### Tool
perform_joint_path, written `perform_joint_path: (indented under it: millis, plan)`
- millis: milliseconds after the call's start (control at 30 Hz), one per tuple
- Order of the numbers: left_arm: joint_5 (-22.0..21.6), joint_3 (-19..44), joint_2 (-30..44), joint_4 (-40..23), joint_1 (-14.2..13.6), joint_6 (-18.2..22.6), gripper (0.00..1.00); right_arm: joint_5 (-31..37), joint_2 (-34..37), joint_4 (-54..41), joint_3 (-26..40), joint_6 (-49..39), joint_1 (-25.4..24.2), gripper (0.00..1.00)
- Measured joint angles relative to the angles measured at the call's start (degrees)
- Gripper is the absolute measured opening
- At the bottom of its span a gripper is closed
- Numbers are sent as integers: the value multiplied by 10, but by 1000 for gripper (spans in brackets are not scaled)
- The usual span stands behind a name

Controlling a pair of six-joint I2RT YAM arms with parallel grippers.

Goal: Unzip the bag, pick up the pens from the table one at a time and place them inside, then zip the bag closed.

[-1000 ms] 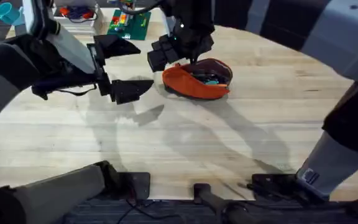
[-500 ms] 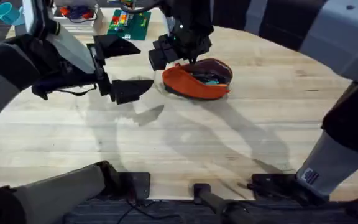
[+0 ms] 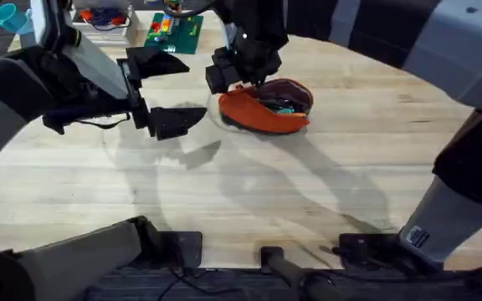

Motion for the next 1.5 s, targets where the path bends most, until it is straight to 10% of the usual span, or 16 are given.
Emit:
perform_joint_path:
  millis: [733,1500]
  plan:
    - [0,0,0,-1,0,0,993,-1,0,-9,0,0,2,41]
    - [0,0,0,-1,0,0,993,0,0,-22,23,-26,1,33]
